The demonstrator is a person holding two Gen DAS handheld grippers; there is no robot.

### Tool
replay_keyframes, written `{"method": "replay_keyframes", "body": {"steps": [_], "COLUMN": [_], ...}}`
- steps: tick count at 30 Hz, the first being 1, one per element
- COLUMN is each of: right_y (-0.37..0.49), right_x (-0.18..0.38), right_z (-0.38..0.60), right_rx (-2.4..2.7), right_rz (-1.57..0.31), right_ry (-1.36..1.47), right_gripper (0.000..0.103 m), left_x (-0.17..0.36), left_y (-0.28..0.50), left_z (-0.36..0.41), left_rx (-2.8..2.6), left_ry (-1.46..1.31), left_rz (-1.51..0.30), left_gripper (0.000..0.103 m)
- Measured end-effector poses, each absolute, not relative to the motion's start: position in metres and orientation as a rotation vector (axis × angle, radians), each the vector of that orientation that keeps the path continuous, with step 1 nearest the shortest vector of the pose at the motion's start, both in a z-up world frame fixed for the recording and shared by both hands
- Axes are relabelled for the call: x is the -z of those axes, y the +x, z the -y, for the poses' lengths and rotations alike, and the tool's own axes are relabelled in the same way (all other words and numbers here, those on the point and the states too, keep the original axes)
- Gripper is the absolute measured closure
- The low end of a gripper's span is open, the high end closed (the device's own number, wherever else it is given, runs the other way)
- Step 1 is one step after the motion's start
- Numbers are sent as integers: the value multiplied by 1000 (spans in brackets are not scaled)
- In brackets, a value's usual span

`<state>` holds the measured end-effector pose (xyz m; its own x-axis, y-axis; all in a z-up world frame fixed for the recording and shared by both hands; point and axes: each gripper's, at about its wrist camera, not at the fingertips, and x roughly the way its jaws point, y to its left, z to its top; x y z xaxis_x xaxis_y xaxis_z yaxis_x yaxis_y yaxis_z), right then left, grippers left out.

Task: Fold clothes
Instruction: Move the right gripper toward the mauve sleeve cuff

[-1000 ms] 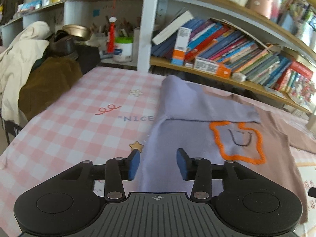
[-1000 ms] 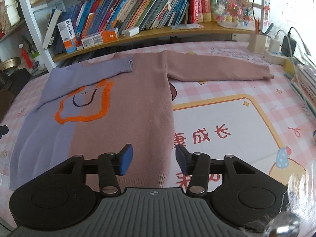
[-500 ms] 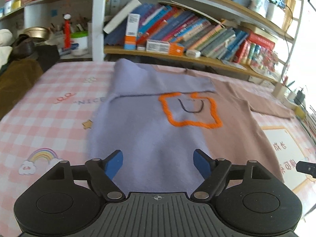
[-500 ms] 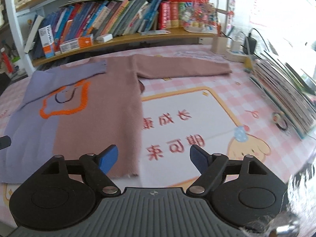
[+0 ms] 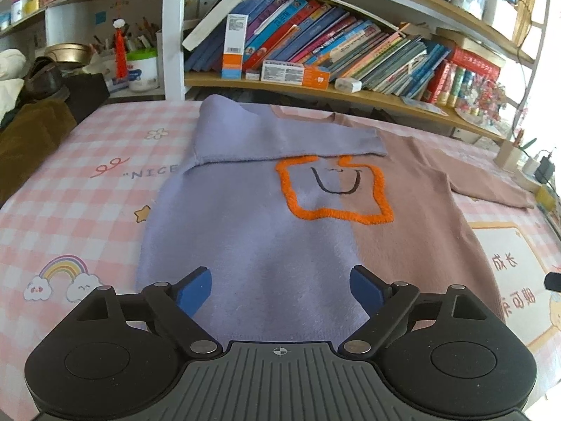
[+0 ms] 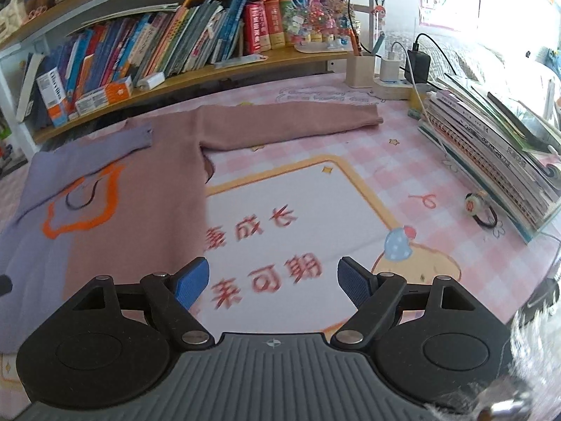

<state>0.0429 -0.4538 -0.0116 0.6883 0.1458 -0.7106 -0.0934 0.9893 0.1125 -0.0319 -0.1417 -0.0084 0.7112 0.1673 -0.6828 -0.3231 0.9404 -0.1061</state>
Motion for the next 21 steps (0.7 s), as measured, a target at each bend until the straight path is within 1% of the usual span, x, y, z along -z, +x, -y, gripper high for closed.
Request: {"method": "replay_keyframes", "body": {"steps": [5, 13, 21], "right_y": [86, 178, 260], "right_x": [17, 25, 41], "right_z": [480, 538, 580], "right_rx": [-187, -290, -345], "right_rz": [-807, -802, -856], "right_ry": [70, 93, 104], "right_gripper": [24, 24, 26], "left_x": [9, 7, 16], "left_y": [-14, 10, 8], "left_z": [165, 230, 285], "left_rx": [-361, -464, -534], "left_ry": [-240, -200, -145], "left_rz": [-747, -753, -833], "left_gripper": [14, 14, 14]}}
